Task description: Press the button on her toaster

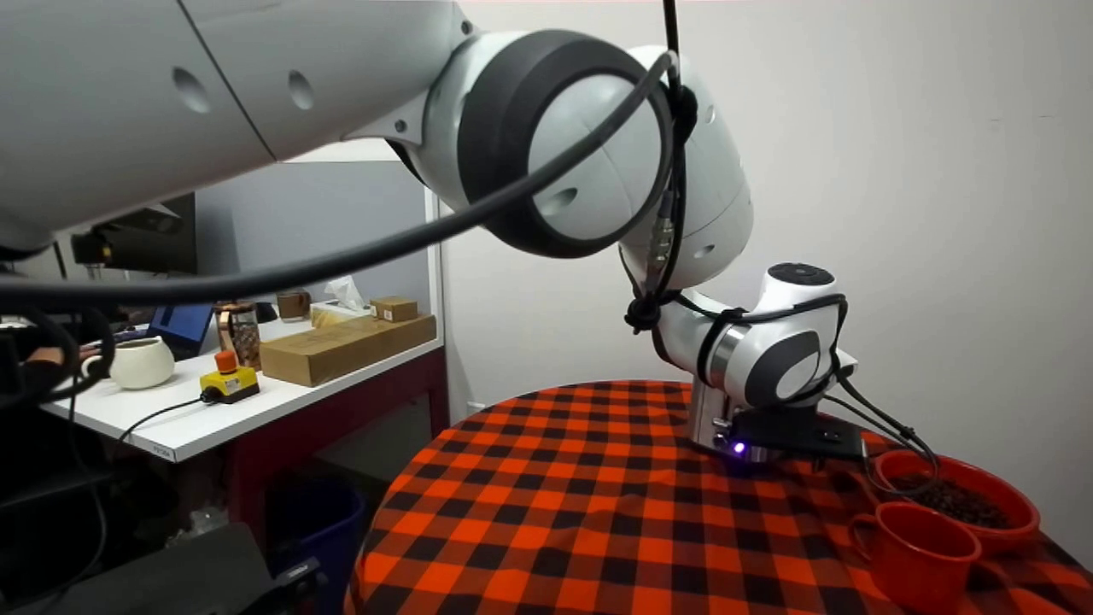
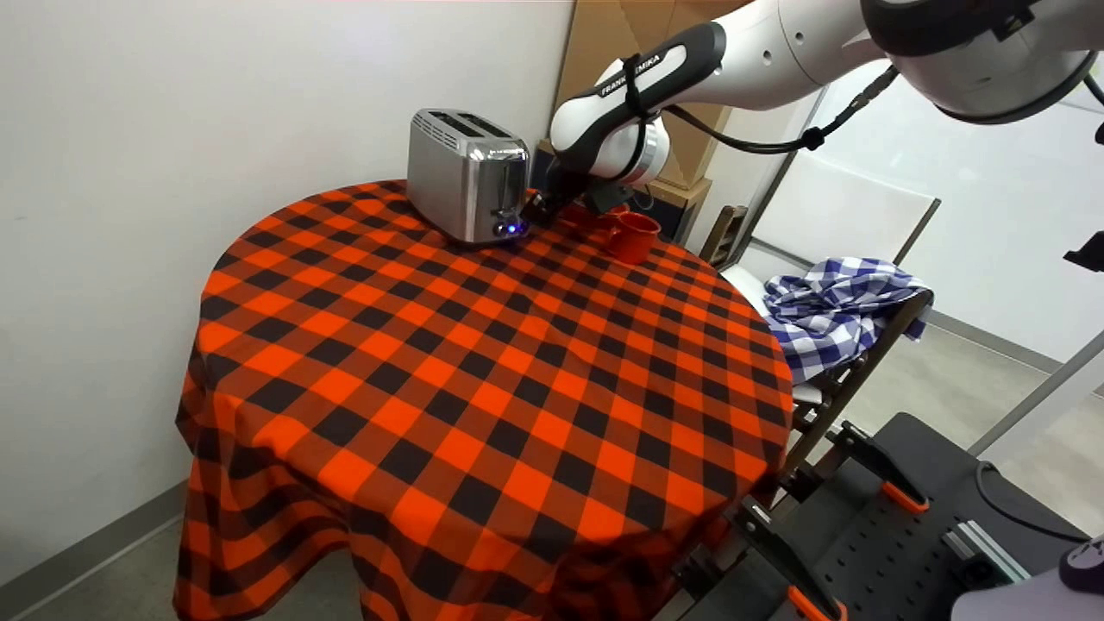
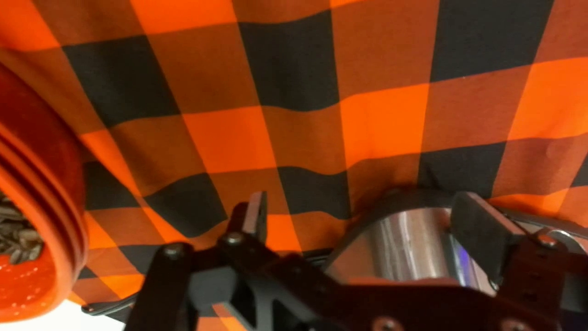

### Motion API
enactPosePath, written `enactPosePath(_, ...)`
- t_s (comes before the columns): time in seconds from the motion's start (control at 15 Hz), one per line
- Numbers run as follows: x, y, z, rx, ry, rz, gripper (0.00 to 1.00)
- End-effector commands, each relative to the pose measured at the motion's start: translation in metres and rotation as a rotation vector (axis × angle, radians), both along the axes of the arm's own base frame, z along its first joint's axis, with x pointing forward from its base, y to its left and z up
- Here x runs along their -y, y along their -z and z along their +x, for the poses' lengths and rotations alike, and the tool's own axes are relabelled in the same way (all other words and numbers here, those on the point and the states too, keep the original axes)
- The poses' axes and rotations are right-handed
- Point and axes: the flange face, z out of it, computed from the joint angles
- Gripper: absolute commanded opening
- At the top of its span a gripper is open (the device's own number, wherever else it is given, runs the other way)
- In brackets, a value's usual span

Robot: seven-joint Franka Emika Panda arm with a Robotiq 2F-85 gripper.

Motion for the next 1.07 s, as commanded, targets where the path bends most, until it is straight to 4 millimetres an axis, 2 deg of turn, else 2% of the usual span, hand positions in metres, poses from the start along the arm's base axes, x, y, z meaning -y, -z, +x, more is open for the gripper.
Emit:
enactPosePath(0.0, -0.001, 0.004, 0.01, -0.002, 0.005, 0.034, 1.0)
enactPosePath(0.67, -0.008, 0.001, 0.019, -0.058, -0.002, 0.079, 1.0)
enactPosePath(1.0, -0.011, 0.002, 0.023, 0.009, -0.001, 0.009, 1.0)
